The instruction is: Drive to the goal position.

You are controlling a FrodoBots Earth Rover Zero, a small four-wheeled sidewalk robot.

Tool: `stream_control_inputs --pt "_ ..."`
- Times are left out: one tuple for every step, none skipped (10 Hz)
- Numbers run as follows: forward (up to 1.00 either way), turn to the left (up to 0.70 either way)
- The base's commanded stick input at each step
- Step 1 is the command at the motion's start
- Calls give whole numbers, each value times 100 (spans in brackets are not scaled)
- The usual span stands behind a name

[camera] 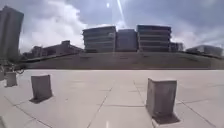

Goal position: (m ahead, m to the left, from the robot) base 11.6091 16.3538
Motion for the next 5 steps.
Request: stream_control_inputs --pt "70 0" --pt "70 0" --pt "70 0" --pt "70 0" --pt "70 0"
